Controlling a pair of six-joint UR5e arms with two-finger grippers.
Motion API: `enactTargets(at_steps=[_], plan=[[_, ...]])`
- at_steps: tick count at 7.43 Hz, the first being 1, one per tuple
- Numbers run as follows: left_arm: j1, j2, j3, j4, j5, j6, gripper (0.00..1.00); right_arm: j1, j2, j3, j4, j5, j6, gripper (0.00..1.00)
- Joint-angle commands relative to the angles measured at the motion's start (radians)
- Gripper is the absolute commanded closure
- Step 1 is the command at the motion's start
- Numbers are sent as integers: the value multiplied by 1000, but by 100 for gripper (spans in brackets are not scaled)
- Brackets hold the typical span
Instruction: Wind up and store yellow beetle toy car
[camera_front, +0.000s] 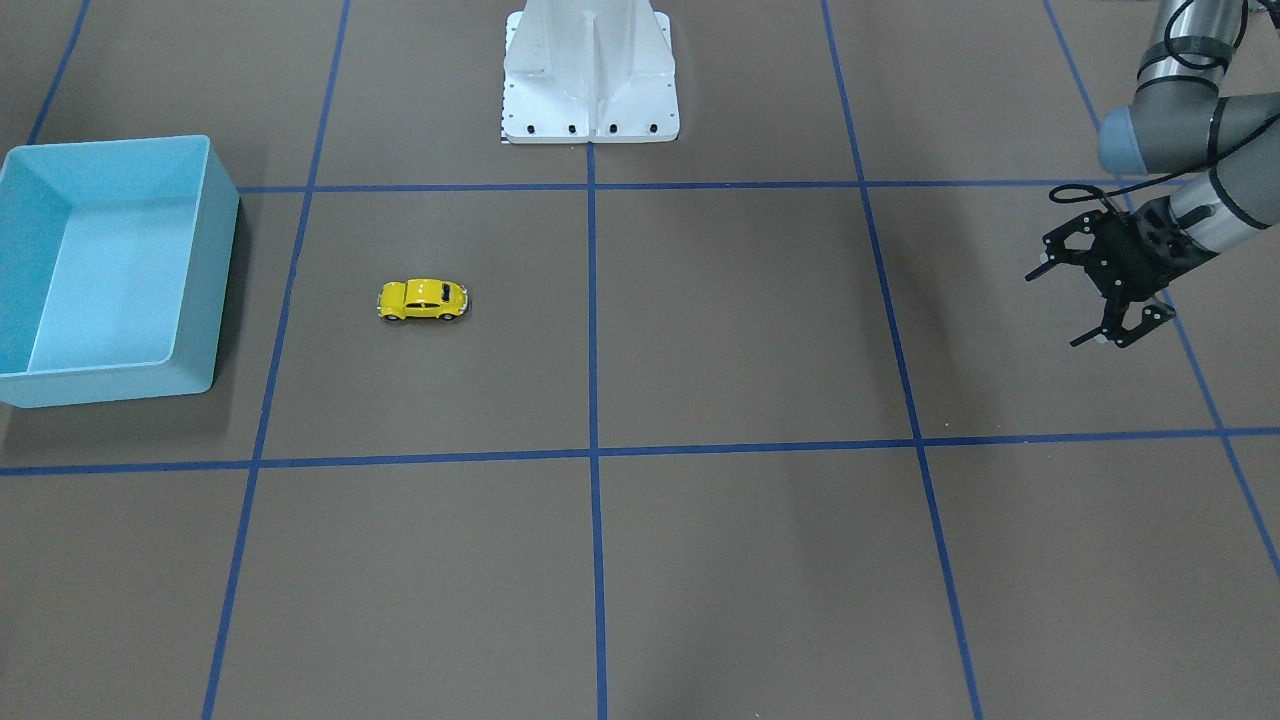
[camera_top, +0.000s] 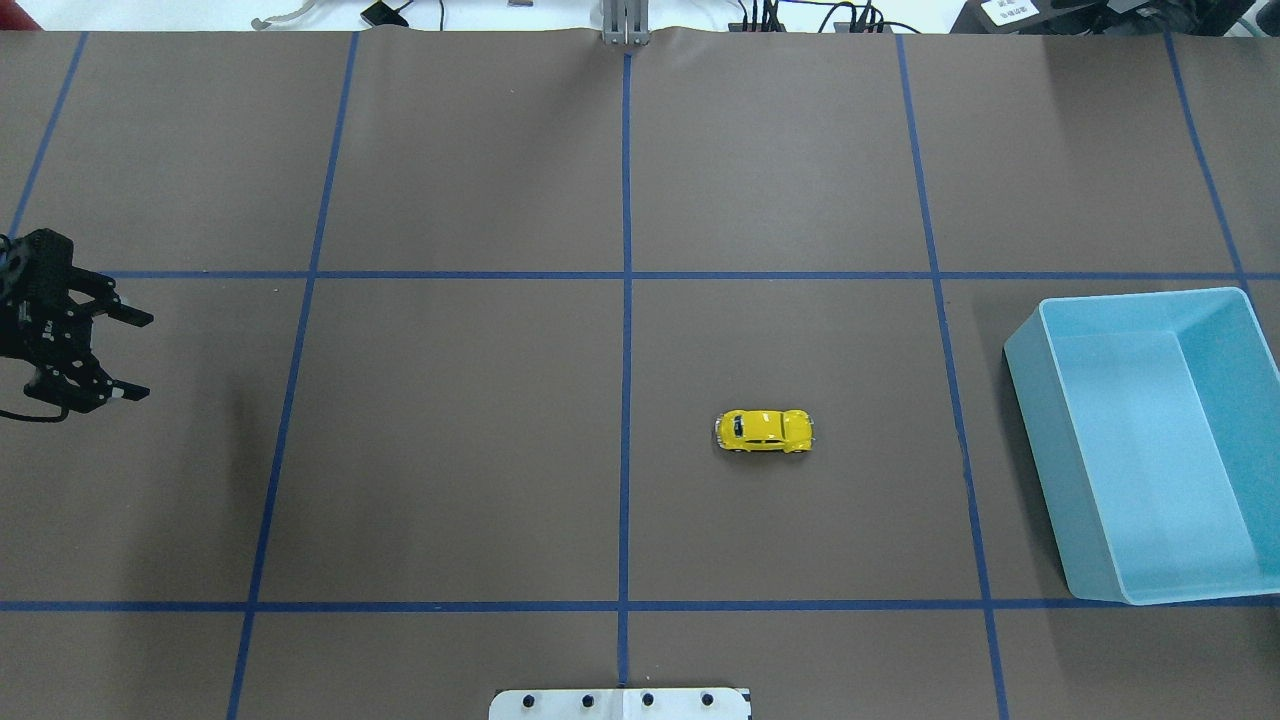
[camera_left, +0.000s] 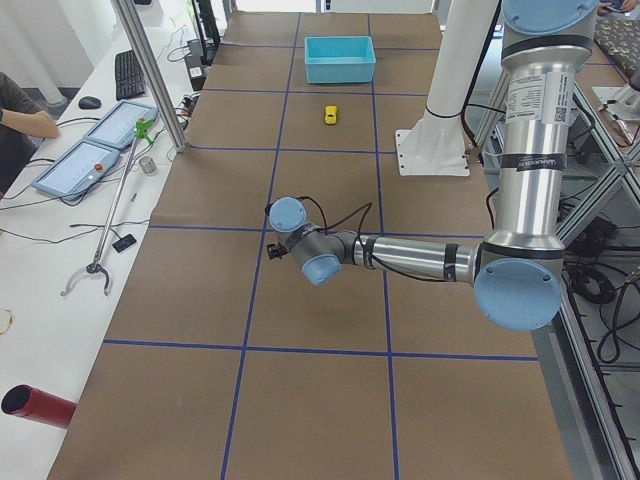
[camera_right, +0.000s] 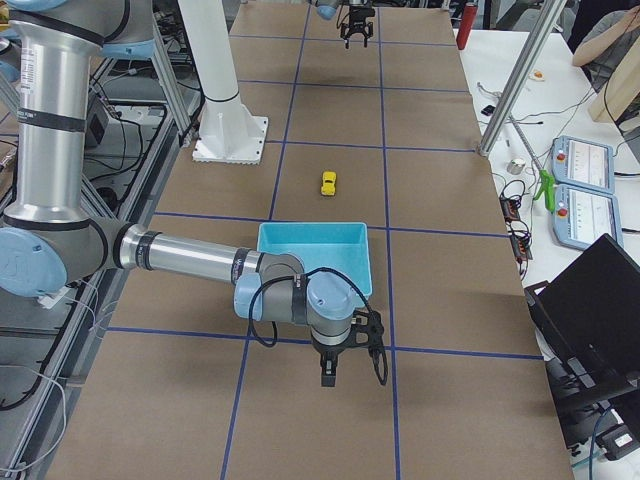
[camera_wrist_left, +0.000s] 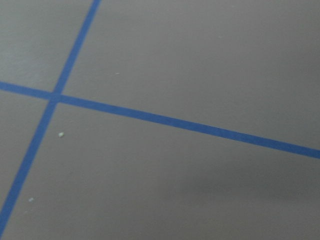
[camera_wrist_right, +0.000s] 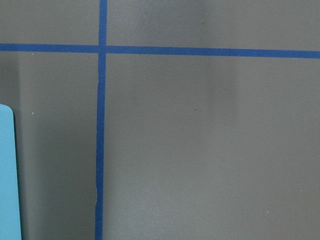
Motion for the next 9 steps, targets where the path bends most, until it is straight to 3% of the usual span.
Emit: enactTargets(at_steps=[1,3,4,7,8,9], plan=[[-112,16,-86,379,52,0,1,0,0,0,0,0,2,0],[-180,13,-109,509,205,2,1,0,0,0,0,0,0,0],[-224,13,-126,595,238,2,1,0,-2,0,0,0,0,0],[-352,27,-129,651,220,-12,1,5,0,12,2,0,-2,0],[-361,32,-114,651,129,-18,1,5,17,32,2,0,-5,0],[-363,29,-117,651,110,-188,1,5,20,58,2,3,-11,0]])
